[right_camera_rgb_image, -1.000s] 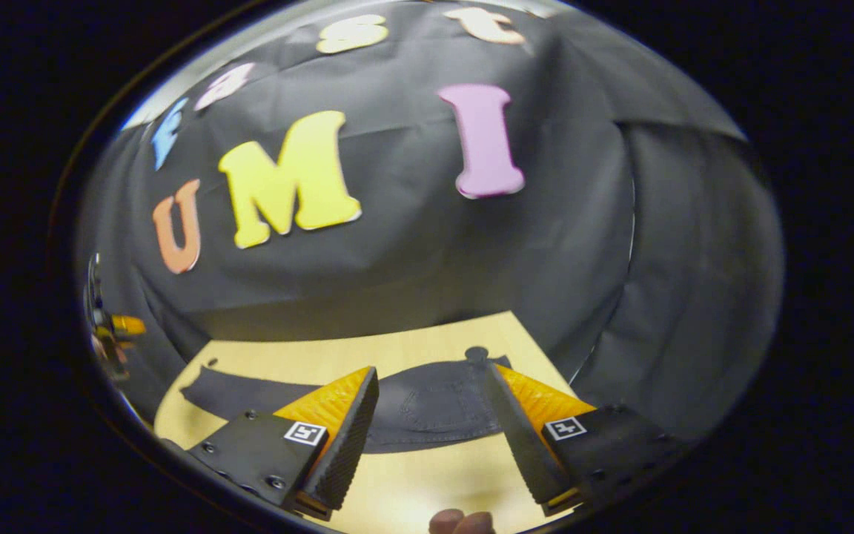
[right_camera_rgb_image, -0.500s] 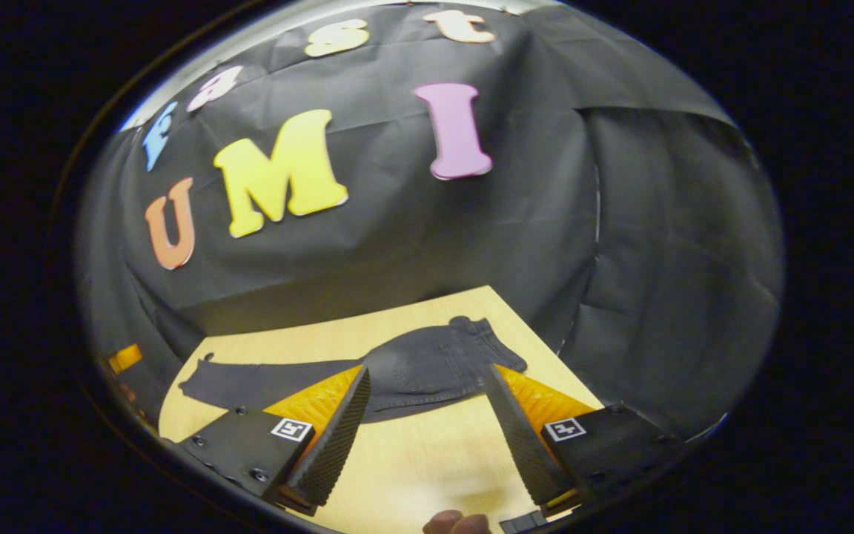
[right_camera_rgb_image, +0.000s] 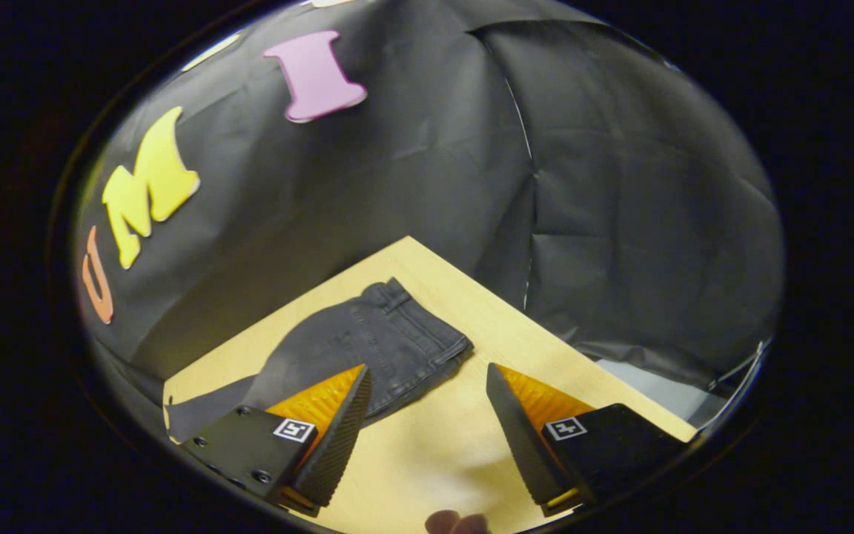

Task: Grasp the waist and the cuffs of the jeans and fold them to make the two legs overlap; first hold the waist and fold one-third of the jeans toward the cuffs, then hold the cuffs and fold the remaining one-third in the same direction to finish folding.

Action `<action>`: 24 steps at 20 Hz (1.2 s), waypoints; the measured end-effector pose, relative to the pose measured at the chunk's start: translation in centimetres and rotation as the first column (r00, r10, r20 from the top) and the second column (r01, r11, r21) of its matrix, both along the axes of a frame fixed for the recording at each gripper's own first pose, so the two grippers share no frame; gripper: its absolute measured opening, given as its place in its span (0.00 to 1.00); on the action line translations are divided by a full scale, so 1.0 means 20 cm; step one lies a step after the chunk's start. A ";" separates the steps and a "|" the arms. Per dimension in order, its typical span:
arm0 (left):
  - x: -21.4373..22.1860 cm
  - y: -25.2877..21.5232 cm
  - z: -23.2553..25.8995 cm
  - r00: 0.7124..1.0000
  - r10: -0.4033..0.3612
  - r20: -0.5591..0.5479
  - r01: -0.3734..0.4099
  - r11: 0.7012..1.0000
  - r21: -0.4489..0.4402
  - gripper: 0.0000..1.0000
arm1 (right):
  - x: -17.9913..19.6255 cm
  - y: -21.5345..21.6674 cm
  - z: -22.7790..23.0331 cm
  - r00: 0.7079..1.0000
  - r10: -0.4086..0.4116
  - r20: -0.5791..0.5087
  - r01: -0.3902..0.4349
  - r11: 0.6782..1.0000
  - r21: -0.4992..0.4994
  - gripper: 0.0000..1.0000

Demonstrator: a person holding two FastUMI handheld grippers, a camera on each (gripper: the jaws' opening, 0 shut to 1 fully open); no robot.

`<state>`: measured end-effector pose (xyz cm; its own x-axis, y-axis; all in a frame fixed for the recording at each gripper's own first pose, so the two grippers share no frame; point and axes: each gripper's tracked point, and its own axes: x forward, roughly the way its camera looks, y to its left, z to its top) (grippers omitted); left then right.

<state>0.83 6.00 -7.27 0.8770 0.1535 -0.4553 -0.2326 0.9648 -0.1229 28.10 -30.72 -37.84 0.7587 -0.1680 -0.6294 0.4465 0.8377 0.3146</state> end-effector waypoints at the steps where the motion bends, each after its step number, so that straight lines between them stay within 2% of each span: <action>1: 0.00 0.01 -0.01 1.000 0.013 -0.012 -0.013 1.000 0.004 0.99 | 0.05 -0.04 -0.08 1.000 -0.022 -0.020 0.022 1.000 0.009 0.97; 4: -0.03 0.04 -0.02 0.998 0.049 -0.038 -0.049 0.999 0.009 0.99 | 0.17 -0.05 -0.20 0.996 -0.073 -0.046 0.076 0.995 0.070 0.94; 7: -0.06 0.07 -0.06 0.994 0.083 -0.069 -0.083 0.997 0.010 0.99 | 0.21 -0.05 -0.23 0.996 -0.082 -0.043 0.084 0.995 0.054 0.96; 8: -0.06 0.08 -0.06 0.993 0.092 -0.074 -0.092 0.996 0.006 0.99 | 0.23 -0.05 -0.23 0.996 -0.077 -0.038 0.078 0.996 0.042 0.94; 9: -0.06 0.08 -0.08 0.992 0.101 -0.080 -0.101 0.995 0.004 0.99 | 0.26 -0.04 -0.26 0.997 -0.072 -0.040 0.073 0.997 0.032 0.96; 11: -0.08 0.09 -0.10 0.989 0.114 -0.093 -0.115 0.993 -0.002 0.99 | 0.28 -0.03 -0.26 0.996 -0.083 -0.019 0.084 0.995 0.057 0.94; 15: -0.08 0.10 -0.13 0.985 0.134 -0.106 -0.137 0.990 -0.022 0.99 | 0.31 0.06 -0.27 1.000 -0.016 -0.008 0.017 0.991 0.132 0.94; 17: -0.07 0.10 -0.14 0.985 0.138 -0.108 -0.141 0.990 -0.024 0.99 | 0.34 0.05 -0.27 1.000 0.000 -0.001 0.000 0.992 0.129 0.76; 18: -0.07 0.10 -0.14 0.984 0.137 -0.109 -0.141 0.990 -0.024 0.99 | 0.32 0.04 -0.27 1.000 -0.008 -0.012 0.010 0.990 0.137 0.77; 21: -0.07 0.09 -0.14 0.985 0.132 -0.107 -0.137 0.990 -0.040 0.99 | 0.31 0.02 -0.25 0.999 0.004 -0.036 0.001 0.990 0.142 0.31; 22: -0.07 0.09 -0.15 0.985 0.133 -0.109 -0.138 0.989 -0.048 0.99 | 0.32 0.03 -0.22 0.999 0.023 -0.046 -0.018 0.995 0.103 0.30; 23: -0.07 0.09 -0.15 0.985 0.133 -0.109 -0.139 0.989 -0.053 0.99 | 0.31 0.04 -0.18 0.998 0.044 -0.052 -0.041 0.997 0.059 0.20; 24: -0.07 0.09 -0.15 0.985 0.134 -0.109 -0.141 0.989 -0.054 0.99 | 0.32 0.05 -0.12 0.997 0.064 -0.041 -0.063 0.998 0.019 0.19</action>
<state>-0.61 7.89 -10.30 0.7964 0.2383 -0.5558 -0.3773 0.9141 -0.1488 34.46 -29.67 -40.28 0.7407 -0.1085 -0.6630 0.4053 0.8592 0.3122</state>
